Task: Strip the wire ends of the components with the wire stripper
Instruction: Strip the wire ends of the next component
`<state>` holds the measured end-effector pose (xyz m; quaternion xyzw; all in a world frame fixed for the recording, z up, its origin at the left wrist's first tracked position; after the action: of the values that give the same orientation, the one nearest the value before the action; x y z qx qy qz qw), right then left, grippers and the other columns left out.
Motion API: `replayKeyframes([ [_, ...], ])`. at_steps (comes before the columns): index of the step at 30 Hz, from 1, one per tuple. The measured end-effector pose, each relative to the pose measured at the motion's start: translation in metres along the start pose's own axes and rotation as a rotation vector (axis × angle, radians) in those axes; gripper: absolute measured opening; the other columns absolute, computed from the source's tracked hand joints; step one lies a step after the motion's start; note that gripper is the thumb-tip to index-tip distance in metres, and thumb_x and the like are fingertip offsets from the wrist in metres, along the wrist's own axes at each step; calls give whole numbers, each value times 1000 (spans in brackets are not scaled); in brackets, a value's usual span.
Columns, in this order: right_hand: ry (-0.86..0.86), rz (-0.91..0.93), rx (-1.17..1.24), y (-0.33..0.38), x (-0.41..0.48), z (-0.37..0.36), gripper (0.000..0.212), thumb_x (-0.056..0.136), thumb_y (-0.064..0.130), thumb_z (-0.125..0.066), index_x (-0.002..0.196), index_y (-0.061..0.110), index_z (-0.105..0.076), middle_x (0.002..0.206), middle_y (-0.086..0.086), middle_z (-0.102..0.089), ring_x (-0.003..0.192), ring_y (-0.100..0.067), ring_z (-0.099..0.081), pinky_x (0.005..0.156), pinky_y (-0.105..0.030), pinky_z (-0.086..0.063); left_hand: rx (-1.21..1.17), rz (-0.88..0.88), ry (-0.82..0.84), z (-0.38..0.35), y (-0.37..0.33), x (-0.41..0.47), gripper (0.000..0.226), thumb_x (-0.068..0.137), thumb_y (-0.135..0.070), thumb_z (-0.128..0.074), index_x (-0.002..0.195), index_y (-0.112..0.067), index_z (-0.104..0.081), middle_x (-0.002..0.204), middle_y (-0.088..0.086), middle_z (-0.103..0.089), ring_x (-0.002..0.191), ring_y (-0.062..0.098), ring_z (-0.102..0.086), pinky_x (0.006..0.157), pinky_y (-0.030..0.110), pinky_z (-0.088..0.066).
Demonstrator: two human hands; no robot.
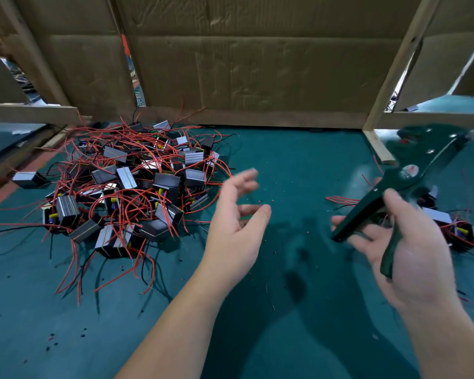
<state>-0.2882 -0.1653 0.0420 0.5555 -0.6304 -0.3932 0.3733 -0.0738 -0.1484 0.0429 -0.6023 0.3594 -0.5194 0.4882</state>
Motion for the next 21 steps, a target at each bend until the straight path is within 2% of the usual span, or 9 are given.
replayKeyframes([
  [2, 146, -120, 87, -12, -4, -20, 44, 83, 48, -46, 112, 17, -59, 93, -9, -68, 82, -38, -67, 76, -51, -56, 88, 80, 120, -13, 8, -2, 12, 98, -21, -51, 99, -23, -63, 91, -4, -68, 75, 7, -59, 72, 23, -45],
  [4, 254, -234, 150, -25, -13, -38, 58, 81, 56, -40, 118, 15, -58, 94, -13, -69, 82, -36, -68, 74, -50, -56, 262, 117, 318, -33, 17, -11, 42, 96, -46, -44, 86, -13, -68, 76, 2, -69, 68, 10, -59, 69, 33, -48],
  [6, 308, -275, 132, -35, -20, -46, 60, 82, 57, -37, 119, 15, -59, 95, -12, -69, 84, -29, -69, 72, -47, -56, 367, 104, 435, -43, 19, -18, 60, 93, -57, -37, 80, -6, -66, 72, 4, -69, 65, 8, -60, 69, 33, -50],
  [8, 337, -276, 140, -39, -24, -50, 61, 85, 55, -37, 126, 14, -56, 105, -12, -68, 97, -28, -67, 79, -46, -57, 373, 102, 443, -40, 19, -18, 64, 92, -58, -35, 78, -3, -63, 73, 8, -70, 60, 2, -62, 63, 26, -50],
  [10, 380, -313, 196, -41, -28, -56, 67, 83, 59, -50, 130, 12, -56, 117, -12, -66, 111, -28, -63, 86, -43, -55, 486, 30, 396, -31, 13, -12, 61, 94, -57, -34, 69, -8, -60, 62, 2, -65, 54, 7, -56, 58, 30, -44],
  [13, 424, -395, 273, -46, -33, -61, 68, 74, 59, -68, 125, 14, -63, 126, -13, -63, 119, -31, -58, 91, -50, -51, 744, -208, 191, -13, -9, -5, 49, 92, -53, -41, 60, -18, -50, 50, -6, -45, 54, 12, -40, 54, 33, -33],
  [16, 396, -429, 283, -49, -31, -56, 55, 88, 55, -43, 125, 19, -62, 125, -8, -64, 114, -39, -60, 84, -57, -53, 714, -493, -125, 13, -50, -10, 33, 94, -38, -49, 78, -15, -67, 74, -5, -63, 74, 16, -54, 71, 31, -43],
  [18, 358, -434, 298, -48, -28, -53, 58, 88, 55, -38, 128, 20, -59, 123, -7, -66, 110, -42, -62, 82, -62, -51, 657, -650, -358, 38, -71, -19, 24, 94, -23, -50, 88, -9, -69, 85, 0, -64, 84, 17, -54, 80, 27, -42],
  [21, 312, -424, 290, -49, -25, -51, 62, 85, 59, -39, 128, 19, -59, 111, -8, -70, 102, -43, -65, 81, -63, -50, 754, -632, -676, 76, -83, -25, 18, 90, -12, -51, 100, -9, -66, 95, -1, -58, 89, 20, -50, 81, 30, -35],
])
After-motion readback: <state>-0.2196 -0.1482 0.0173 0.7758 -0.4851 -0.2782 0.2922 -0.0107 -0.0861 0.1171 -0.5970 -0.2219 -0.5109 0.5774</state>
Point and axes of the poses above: each hand's wrist, its own x-axis towards the middle knuckle, its own z-axis out of the back of the hand, y = z × x, the point moved 9 cm from there along x, towards the middle knuckle
